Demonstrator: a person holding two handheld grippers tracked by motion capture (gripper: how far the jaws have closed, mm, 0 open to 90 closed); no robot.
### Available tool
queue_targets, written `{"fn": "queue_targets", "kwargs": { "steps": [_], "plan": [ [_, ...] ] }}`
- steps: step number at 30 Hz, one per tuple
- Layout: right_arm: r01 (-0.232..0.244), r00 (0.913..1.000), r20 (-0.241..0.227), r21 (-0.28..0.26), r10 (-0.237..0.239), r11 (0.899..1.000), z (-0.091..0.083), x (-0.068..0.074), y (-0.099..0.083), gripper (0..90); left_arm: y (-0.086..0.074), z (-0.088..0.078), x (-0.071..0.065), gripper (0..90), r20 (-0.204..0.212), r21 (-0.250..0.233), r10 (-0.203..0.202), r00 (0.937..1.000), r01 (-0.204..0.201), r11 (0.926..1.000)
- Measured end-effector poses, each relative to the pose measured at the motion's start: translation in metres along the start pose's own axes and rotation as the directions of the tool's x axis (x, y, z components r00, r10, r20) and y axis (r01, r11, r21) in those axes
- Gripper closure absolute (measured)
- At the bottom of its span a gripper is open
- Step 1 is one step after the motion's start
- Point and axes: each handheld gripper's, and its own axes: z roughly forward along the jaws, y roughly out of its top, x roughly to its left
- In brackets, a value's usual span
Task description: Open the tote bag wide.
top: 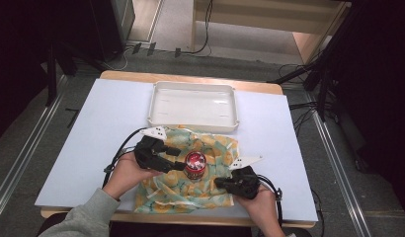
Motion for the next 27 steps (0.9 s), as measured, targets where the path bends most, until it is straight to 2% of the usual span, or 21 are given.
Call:
{"fn": "queue_targets", "kwargs": {
  "steps": [4, 8, 12, 19, 21, 27],
  "plan": [
    [0.022, 0.9998, 0.000, -0.019, -0.022, 1.000, -0.002, 0.001, 0.003, 80.1, -0.002, 0.001, 0.000, 35.9, -0.013, 0.006, 0.007, 0.9999, -0.007, 1.0000],
    [0.024, 0.9997, 0.005, -0.056, -0.024, 0.998, -0.009, 0.001, 0.005, 74.1, -0.004, 0.002, -0.001, 35.8, -0.001, -0.008, 0.005, 1.0000, -0.005, 1.0000],
    [0.032, 0.9991, 0.029, -0.093, -0.029, 0.995, -0.019, -0.002, 0.006, 67.5, -0.005, 0.004, 0.000, 34.3, 0.000, 0.002, 0.024, 0.9997, -0.024, 0.9997],
    [0.001, 0.9994, 0.036, -0.132, 0.004, 0.991, -0.029, -0.012, 0.003, 54.6, -0.007, 0.008, 0.001, 31.0, 0.000, -0.010, 0.052, 0.9987, -0.052, 0.9986],
    [-0.009, 0.9987, 0.048, -0.137, 0.016, 0.991, -0.031, -0.015, 0.002, 53.5, -0.008, 0.010, 0.003, 30.3, 0.001, -0.001, 0.061, 0.9982, -0.061, 0.9982],
    [-0.044, 0.9966, 0.063, -0.148, 0.053, 0.988, -0.034, -0.020, -0.001, 52.8, -0.010, 0.014, 0.007, 28.9, 0.005, -0.001, 0.053, 0.9986, -0.053, 0.9986]
  ]
}}
